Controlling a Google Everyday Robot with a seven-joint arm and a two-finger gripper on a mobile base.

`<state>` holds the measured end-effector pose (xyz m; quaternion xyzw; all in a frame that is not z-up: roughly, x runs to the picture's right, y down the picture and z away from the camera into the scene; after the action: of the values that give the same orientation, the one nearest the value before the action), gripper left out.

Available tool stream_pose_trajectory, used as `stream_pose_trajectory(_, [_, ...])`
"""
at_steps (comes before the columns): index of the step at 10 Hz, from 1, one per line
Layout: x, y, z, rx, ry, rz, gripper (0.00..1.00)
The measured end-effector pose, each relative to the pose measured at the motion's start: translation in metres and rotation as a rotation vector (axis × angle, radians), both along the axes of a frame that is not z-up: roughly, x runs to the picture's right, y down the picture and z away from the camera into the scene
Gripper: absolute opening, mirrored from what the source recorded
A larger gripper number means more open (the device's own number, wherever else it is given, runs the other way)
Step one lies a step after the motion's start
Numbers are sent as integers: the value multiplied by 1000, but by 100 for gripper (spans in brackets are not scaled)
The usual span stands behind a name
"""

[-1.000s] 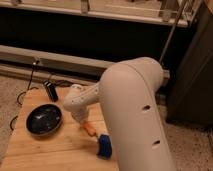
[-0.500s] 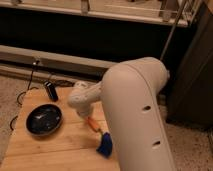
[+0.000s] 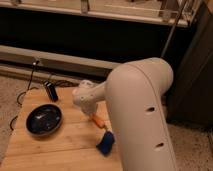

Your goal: Drag the pepper across the table

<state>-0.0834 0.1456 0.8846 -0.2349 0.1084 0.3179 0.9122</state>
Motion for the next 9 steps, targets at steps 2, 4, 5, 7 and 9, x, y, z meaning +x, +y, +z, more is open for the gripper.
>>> stream_pose_trajectory(2, [12, -8, 7, 11, 11, -7, 0])
stream_pose_trajectory(4, [22, -12, 14, 18, 28, -16, 0])
stream_pose_trajectory(5, [27, -16, 18, 24, 38, -18, 0])
stream_pose_trajectory(7, [35, -22, 23, 33, 52, -16, 0])
stream_pose_trajectory(9, [45, -31, 30, 44, 69, -7, 0])
